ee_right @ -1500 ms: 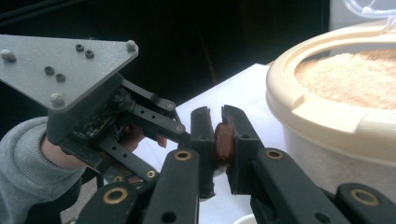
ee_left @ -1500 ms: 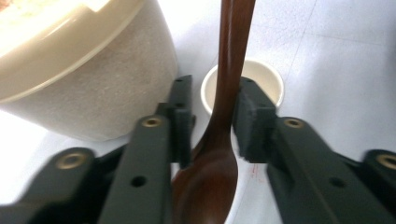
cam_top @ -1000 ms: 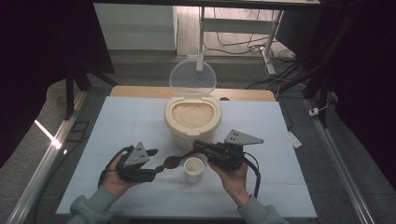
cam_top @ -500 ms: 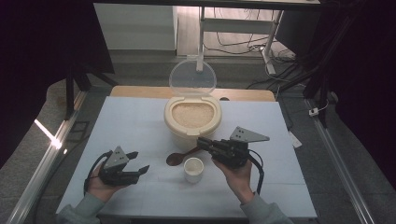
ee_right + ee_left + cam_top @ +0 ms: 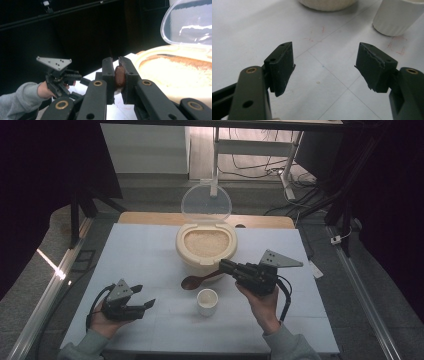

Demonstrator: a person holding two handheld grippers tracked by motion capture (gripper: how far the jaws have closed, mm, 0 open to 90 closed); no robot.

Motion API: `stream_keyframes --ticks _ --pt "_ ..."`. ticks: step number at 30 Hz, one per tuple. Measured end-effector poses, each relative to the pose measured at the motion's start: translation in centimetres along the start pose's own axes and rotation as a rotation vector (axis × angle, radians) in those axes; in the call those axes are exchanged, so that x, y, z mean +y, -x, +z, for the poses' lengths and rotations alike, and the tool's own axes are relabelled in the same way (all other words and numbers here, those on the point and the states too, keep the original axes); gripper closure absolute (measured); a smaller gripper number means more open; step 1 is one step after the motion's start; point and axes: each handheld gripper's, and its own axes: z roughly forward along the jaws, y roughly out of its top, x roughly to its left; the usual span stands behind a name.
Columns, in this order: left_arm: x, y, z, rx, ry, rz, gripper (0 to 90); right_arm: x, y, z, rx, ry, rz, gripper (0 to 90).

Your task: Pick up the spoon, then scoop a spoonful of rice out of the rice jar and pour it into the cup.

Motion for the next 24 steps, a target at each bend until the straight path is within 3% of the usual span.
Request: stream_keyframes --ticks 24 --pt "-0.3 0.0 -0.1 -0.002 -0.020 -0.015 27.8 2.3 1.5 -2.9 -0.040 0.114 0.009 82.9"
